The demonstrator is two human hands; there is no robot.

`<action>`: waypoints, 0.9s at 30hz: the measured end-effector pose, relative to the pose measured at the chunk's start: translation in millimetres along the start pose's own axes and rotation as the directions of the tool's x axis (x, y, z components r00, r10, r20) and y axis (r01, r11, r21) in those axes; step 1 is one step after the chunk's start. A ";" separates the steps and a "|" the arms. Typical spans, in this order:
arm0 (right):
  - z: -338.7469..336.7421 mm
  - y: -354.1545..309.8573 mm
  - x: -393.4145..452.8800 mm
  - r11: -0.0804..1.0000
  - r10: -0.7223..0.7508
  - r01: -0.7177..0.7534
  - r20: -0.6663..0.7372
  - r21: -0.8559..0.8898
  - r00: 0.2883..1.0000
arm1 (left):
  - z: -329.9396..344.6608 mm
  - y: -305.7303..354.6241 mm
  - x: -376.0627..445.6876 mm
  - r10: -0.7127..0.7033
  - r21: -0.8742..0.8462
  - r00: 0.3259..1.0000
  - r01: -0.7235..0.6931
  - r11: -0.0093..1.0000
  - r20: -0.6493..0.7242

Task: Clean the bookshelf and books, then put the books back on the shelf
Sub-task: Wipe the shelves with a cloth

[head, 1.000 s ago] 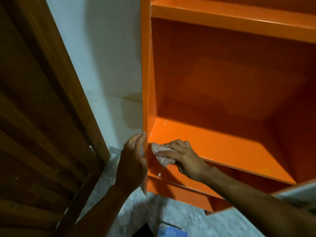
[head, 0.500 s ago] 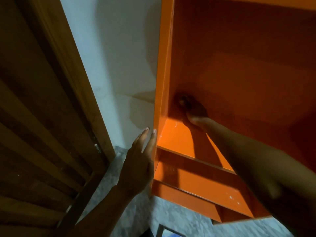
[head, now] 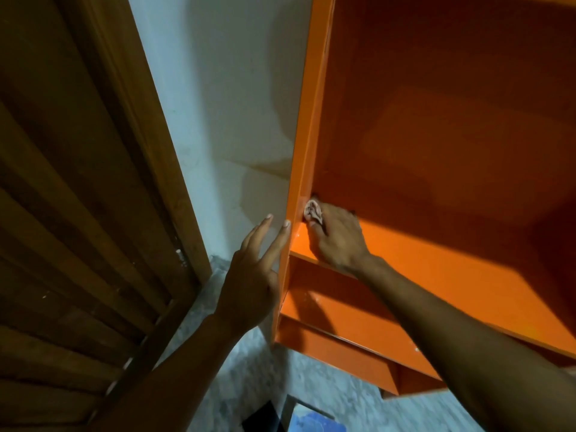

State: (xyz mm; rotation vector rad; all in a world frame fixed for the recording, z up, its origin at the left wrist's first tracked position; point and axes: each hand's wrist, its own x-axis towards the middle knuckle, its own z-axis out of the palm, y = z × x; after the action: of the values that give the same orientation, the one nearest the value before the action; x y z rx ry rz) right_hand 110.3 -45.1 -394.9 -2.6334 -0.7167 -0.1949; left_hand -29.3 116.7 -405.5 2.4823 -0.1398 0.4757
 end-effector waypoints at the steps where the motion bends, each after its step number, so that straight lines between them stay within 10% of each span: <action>1: 1.5 -3.8 -9.1 1.000 -0.028 0.028 0.004 0.007 1.000 | -2.0 2.8 0.6 -0.018 0.000 1.000 0.018 1.000 0.002; 8: 9.1 -18.8 -68.1 0.954 -0.262 0.278 -0.139 0.115 0.955 | -6.3 8.4 -1.6 -0.060 -0.025 0.981 0.056 0.998 -0.183; 13: 3.9 -13.3 -79.3 0.685 -0.729 0.719 -0.131 -0.118 0.672 | -5.1 -1.0 -8.0 -0.044 -0.070 0.928 0.019 0.997 -0.370; 27: -2.8 26.2 -84.3 0.448 -0.735 0.699 0.216 -0.557 0.643 | 36.3 10.9 -41.0 0.004 -0.053 0.987 -0.012 0.999 -0.162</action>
State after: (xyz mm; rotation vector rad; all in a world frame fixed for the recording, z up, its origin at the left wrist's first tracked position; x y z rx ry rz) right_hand 51.3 -105.3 -421.2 -2.6214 -2.0418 -0.8728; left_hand -58.7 86.4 -442.0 2.3796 -0.0960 0.6660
